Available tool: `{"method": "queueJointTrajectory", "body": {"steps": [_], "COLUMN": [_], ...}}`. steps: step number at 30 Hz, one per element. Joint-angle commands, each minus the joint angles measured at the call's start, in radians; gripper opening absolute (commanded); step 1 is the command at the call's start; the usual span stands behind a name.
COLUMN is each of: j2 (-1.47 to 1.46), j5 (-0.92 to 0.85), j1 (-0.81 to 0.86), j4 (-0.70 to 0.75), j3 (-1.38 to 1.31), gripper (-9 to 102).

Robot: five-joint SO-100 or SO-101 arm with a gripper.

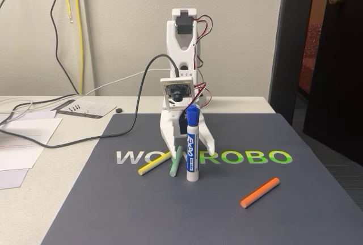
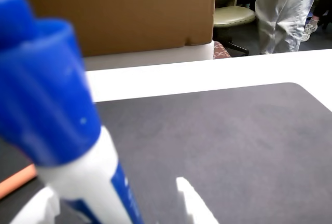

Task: Pick up the blue marker.

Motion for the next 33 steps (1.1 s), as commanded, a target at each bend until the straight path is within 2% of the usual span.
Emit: {"method": "queueJointTrajectory", "body": {"steps": [1,24,33], "j2": [0.043,0.051,0.049], "j5": [0.002,-0.026,-0.031], "j1": [0.005,-0.043,-0.041], "j4": [-0.025,-0.041,-0.041], "j3": [0.011,0.020,0.018], "gripper": [28,26,18]}}
